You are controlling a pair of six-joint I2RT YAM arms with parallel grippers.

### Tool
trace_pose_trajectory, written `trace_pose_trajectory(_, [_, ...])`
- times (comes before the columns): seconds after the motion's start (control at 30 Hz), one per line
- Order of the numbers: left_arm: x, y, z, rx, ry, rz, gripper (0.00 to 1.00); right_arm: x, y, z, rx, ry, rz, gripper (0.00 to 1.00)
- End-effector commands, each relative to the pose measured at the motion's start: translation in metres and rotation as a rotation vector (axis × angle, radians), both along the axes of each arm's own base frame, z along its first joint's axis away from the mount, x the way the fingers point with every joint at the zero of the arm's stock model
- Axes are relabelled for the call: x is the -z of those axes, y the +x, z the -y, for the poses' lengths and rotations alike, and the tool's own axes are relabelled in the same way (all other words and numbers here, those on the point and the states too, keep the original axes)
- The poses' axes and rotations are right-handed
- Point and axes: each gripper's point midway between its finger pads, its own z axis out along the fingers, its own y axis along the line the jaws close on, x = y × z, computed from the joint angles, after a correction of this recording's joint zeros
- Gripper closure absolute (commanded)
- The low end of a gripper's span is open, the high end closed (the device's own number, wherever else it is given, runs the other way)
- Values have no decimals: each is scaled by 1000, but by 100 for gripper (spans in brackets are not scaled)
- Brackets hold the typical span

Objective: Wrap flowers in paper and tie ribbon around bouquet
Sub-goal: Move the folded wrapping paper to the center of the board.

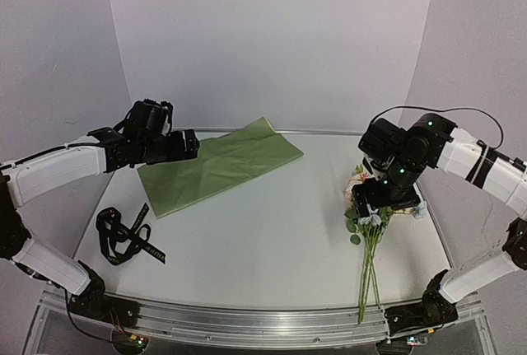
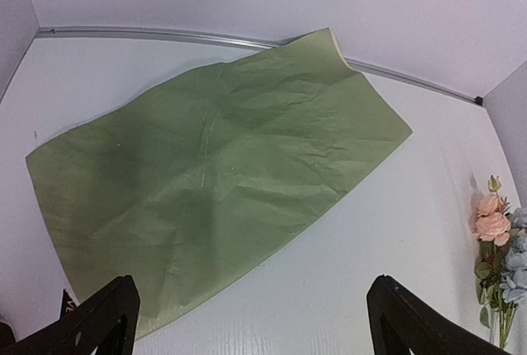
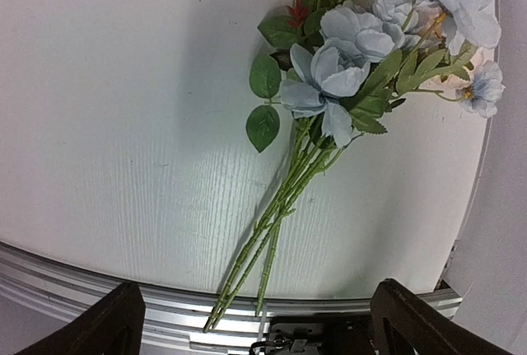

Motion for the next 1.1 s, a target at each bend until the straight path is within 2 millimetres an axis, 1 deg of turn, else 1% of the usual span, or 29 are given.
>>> trace_pose_trajectory(0.0, [-6,-1,-25,-89,17,5,0,-4,-3,6,13,13,26,2])
trace_pose_trajectory(0.07, [0,0,-38,-137,37,-9,0,-4,-5,6,10,16,22,2])
trace_pose_trajectory(0.1, [6,3,-49,-175,33,-26,0,-4,-5,6,9,18,20,2])
trace_pose_trajectory(0.2, [25,17,-79,-259,-12,-92,0,-1,-6,5,7,19,10,2])
trace_pose_trajectory(0.27, [39,34,-100,-307,-58,-125,0,1,-7,5,8,19,2,2])
trace_pose_trajectory(0.37, [58,62,-125,-356,-98,-144,0,3,-8,3,8,24,-10,2])
trace_pose_trajectory(0.5, [89,97,-134,-348,-146,-172,0,6,-11,1,8,36,-28,2])
trace_pose_trajectory(0.53, [98,103,-135,-346,-144,-181,0,6,-12,1,8,37,-29,2])
trace_pose_trajectory(0.63, [119,119,-128,-317,-140,-210,0,7,-14,3,7,38,-29,2])
trace_pose_trajectory(0.7, [136,122,-120,-289,-164,-248,0,8,-14,3,7,38,-28,2])
trace_pose_trajectory(0.77, [148,123,-112,-263,-193,-269,0,9,-14,4,9,38,-24,2])
trace_pose_trajectory(0.87, [162,116,-103,-247,-207,-298,0,11,-14,5,11,37,-25,2])
trace_pose_trajectory(1.07, [185,86,-74,-216,-180,-360,0,17,-13,4,12,27,-29,2])
